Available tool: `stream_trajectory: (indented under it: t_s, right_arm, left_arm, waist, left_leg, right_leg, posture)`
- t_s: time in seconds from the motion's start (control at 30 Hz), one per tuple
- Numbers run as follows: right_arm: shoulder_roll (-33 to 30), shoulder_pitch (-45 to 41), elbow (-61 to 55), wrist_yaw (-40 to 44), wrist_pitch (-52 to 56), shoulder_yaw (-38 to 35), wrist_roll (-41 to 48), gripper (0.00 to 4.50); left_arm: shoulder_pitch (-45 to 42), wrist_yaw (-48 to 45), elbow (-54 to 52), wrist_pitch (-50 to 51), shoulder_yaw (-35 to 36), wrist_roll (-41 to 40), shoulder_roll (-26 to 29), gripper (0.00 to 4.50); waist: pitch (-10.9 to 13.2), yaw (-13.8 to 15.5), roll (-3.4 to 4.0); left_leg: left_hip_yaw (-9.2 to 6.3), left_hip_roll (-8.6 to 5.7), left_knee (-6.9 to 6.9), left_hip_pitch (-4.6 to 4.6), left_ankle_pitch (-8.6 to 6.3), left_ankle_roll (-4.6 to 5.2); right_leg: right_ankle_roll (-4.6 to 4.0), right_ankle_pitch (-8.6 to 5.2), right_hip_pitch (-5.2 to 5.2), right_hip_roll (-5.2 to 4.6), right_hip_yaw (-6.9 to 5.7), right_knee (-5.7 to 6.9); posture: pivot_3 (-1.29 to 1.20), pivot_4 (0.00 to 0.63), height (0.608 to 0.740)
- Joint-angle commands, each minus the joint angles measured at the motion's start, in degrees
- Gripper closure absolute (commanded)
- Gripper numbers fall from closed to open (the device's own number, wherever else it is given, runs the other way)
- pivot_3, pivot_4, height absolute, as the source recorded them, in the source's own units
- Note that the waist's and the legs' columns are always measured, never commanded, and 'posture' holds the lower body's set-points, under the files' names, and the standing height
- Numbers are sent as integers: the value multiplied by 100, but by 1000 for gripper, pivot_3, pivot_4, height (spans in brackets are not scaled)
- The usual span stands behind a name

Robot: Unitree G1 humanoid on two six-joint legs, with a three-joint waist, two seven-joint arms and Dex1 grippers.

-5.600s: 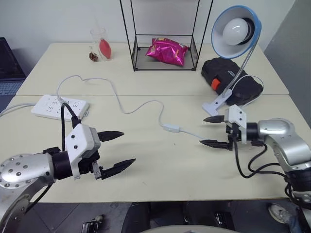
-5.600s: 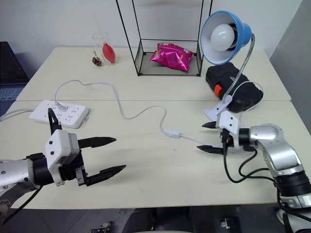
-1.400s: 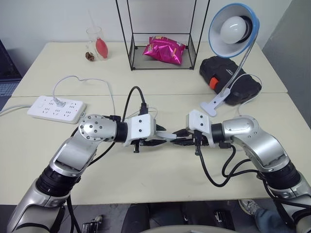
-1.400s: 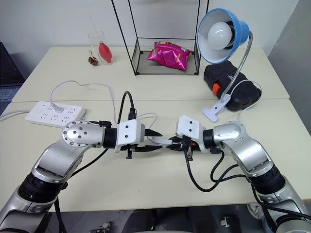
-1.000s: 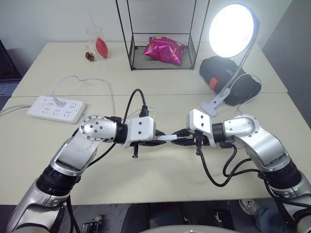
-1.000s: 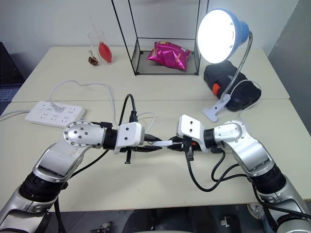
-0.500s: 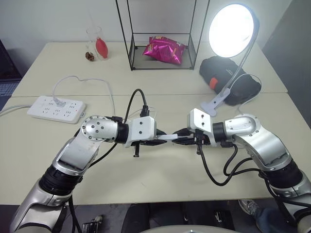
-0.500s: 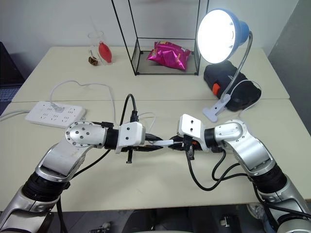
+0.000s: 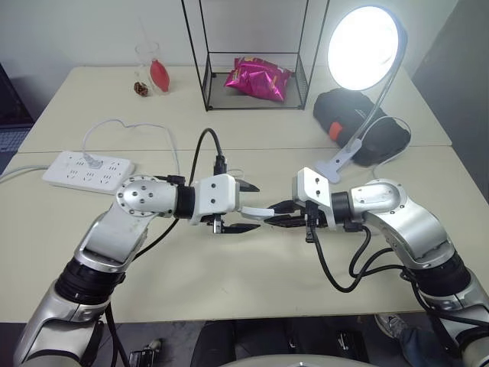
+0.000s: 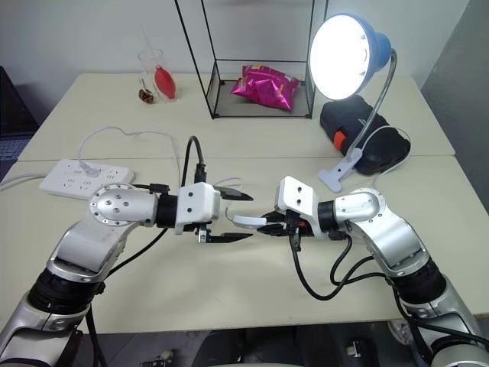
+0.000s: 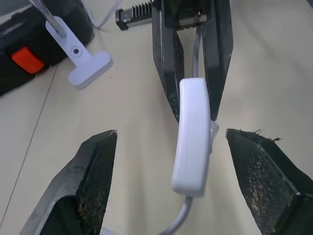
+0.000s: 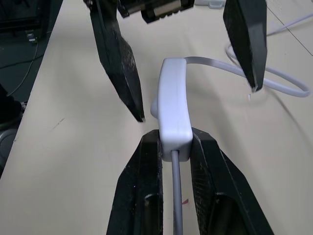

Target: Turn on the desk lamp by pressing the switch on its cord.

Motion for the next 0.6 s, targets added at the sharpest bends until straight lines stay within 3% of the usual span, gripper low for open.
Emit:
stream_trajectory:
  t_s: [0.03, 0.3, 0.6]
  right_arm:
    - [26, -194, 123, 0, -342, -2, -95, 4090]
    - [400, -564, 1602, -35, -1447, 236, -641, 4090]
    - [1105, -972, 3706, -9, -2744, 406, -1240, 4090]
  left_arm:
    - [130, -104, -624, 317, 652, -543, 349, 862]
    - [1229, -116, -1494, 1205, 1783, -1295, 1252, 862]
    - [1884, 622, -1914, 1503, 2211, -1500, 1125, 862]
  waist:
    - [0, -4, 0]
    - [0, -45, 0]
    - [1, -7, -1]
  left_leg:
    - [-1, 0, 0, 0, 0, 0]
    - [5, 3, -1, 6, 0, 0]
    - [3, 5, 3, 10, 0, 0]
  right_leg:
    - [0, 0, 0, 0, -1, 1]
    - [0, 0, 0, 0, 3, 1]
    - [-1, 0, -2, -3, 3, 22]
  posture:
    - [0, 150, 740]
    - [0, 150, 740]
    - [0, 150, 740]
